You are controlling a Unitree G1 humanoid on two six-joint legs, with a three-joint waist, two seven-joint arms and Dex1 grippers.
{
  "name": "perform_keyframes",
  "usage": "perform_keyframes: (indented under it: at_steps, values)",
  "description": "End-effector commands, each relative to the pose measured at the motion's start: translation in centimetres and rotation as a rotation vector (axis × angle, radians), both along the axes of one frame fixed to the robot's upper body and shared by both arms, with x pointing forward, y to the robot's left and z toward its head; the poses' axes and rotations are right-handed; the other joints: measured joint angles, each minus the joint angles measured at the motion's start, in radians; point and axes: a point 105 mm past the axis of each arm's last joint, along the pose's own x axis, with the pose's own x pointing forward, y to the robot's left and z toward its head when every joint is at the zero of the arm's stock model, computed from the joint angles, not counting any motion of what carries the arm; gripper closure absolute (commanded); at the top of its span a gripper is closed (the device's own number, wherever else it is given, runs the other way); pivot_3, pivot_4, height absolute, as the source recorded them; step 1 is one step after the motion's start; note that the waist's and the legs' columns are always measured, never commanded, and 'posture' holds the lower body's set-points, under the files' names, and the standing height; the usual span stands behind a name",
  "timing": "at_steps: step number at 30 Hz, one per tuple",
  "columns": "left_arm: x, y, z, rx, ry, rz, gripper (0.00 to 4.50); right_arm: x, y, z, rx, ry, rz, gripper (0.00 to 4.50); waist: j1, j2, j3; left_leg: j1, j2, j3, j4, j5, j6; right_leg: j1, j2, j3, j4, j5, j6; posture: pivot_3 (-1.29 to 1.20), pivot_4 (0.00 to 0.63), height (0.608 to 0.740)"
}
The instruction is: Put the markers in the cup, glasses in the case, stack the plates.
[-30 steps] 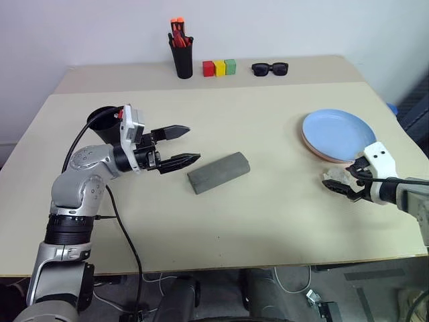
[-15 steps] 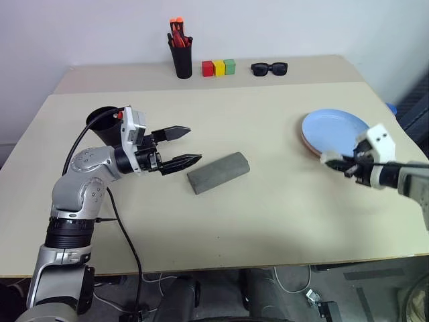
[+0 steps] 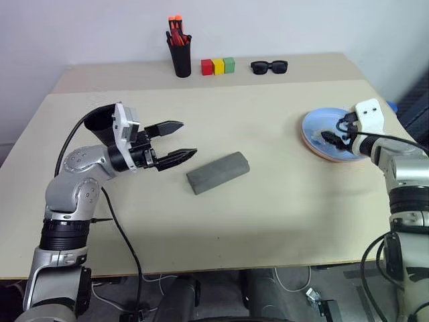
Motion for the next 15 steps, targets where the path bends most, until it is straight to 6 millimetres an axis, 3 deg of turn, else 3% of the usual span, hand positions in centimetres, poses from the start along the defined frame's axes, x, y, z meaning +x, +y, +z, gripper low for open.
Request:
perform_keyframes:
  at_steps: [1, 3, 5, 10, 15]
  values:
    - [-0.5, 1.3, 1.2, -0.002, -0.025, 0.044, 0.0, 0.0, 0.6, 4.3, 0.036, -0.161, 0.037, 0.08, 0.0, 0.0, 0.0, 0.0, 0.0, 0.0, 0.0, 0.0, 0.0, 0.0, 0.0, 0.0, 0.0, 0.0, 0.0, 0.0, 0.15, 0.74]
    - [-0.8, 1.9, 1.5, -0.003, -0.023, 0.065, 0.0, -0.1, 2.4, 3.9, 0.029, -0.172, 0.122, 0.08, 0.001, -0.001, 0.0, 0.001, 0.0, -0.001, 0.0, 0.0, 0.0, 0.001, 0.0, 0.0, 0.0, 0.0, 0.0, 0.0, 0.15, 0.74]
    - [-1.1, 2.3, 1.8, -0.003, -0.029, 0.083, 0.0, -0.7, 5.8, 4.1, 0.096, -0.201, 0.283, 0.08, 0.001, -0.001, 0.0, 0.001, 0.0, 0.0, 0.0, 0.0, 0.0, 0.001, 0.0, 0.0, 0.0, 0.0, 0.0, 0.0, 0.15, 0.74]
    - [-2.3, 2.8, 1.6, 0.006, -0.019, 0.103, 0.0, -3.9, 13.1, 2.9, 0.158, -0.212, 0.622, 0.08, 0.001, 0.0, 0.0, 0.001, 0.0, -0.001, 0.0, 0.0, 0.0, 0.0, 0.0, 0.0, 0.001, 0.0, 0.0, 0.0, 0.15, 0.74]
    - [-4.0, 3.6, 0.8, 0.026, 0.009, 0.116, 0.0, -8.0, 17.2, 1.5, 0.2, -0.187, 0.857, 0.08, 0.007, 0.0, 0.0, 0.0, 0.0, -0.002, 0.0, 0.0, 0.0, 0.001, 0.0, 0.0, 0.001, 0.0, 0.0, 0.0, 0.15, 0.74]
